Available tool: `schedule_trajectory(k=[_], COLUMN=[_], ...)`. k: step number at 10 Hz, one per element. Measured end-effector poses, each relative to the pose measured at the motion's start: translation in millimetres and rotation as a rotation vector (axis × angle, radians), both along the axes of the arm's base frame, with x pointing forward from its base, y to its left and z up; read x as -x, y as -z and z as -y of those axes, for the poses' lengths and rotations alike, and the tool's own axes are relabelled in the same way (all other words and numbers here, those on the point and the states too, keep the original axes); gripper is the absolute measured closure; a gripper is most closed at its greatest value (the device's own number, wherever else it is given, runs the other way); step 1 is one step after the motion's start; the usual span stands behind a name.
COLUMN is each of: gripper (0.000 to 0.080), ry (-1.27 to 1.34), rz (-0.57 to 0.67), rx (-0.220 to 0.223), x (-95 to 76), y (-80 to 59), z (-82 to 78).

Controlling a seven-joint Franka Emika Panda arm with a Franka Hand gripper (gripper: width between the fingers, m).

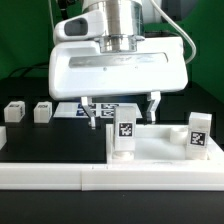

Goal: Assemble square table

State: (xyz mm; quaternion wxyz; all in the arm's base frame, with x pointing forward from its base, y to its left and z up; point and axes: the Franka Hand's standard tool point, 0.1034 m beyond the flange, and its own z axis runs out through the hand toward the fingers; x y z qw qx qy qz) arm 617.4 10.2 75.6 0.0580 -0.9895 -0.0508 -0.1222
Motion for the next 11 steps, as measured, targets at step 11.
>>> schedule_trajectory(k=[11], gripper=[0.0150], ry=[-0.037], rz=[-0.222], rx=[-0.021], x=[-0.2], y=[-3.6], z=[4.4])
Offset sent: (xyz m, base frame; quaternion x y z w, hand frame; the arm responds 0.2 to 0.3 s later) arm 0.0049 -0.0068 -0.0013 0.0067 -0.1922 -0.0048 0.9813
